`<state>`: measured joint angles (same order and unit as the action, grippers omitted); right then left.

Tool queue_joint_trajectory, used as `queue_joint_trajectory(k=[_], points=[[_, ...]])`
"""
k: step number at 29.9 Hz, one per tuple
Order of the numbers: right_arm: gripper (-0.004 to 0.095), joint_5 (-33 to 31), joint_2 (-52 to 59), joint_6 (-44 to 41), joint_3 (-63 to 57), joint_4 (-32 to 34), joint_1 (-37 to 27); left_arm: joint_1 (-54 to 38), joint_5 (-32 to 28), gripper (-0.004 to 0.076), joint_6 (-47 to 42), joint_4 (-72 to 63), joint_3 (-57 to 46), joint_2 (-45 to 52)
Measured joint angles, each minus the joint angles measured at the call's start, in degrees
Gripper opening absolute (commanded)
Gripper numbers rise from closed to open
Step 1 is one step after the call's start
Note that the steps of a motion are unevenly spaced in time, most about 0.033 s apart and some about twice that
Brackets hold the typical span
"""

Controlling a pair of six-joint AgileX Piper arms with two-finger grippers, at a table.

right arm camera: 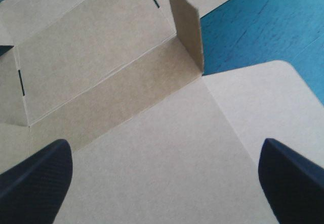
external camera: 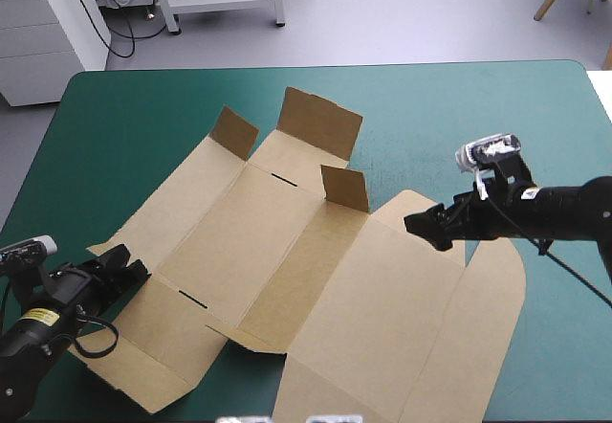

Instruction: Fold the box

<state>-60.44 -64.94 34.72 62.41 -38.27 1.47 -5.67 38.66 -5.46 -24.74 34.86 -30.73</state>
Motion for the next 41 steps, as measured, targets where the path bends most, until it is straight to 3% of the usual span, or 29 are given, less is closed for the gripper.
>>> queue_joint_trajectory(k=[7,14,18,28,41], points=[[0.0918,-2.53,-9.94,-5.73,14.98,6.76,2.68,0.0,0.0,-0.001,0.0,-0.16,0.0,0.0],[0.0918,-4.11,-22.43,-10.94,29.38,19.86,14.85,0.0,0.0,-0.001,0.0,-0.22,0.0,0.0],[0.0918,-6.82,-30.51,-10.67,35.86,23.62,18.76,0.0,0.0,-0.001,0.0,-0.22,0.0,0.0],[0.0918,-9.29,-47.14,-6.06,47.95,29.53,23.24,0.0,0.0,-0.001,0.0,-0.22,0.0,0.0],[0.0884,-9.27,-54.27,-1.41,49.0,30.78,26.26,0.0,0.0,-0.001,0.0,-1.48,0.0,0.0]])
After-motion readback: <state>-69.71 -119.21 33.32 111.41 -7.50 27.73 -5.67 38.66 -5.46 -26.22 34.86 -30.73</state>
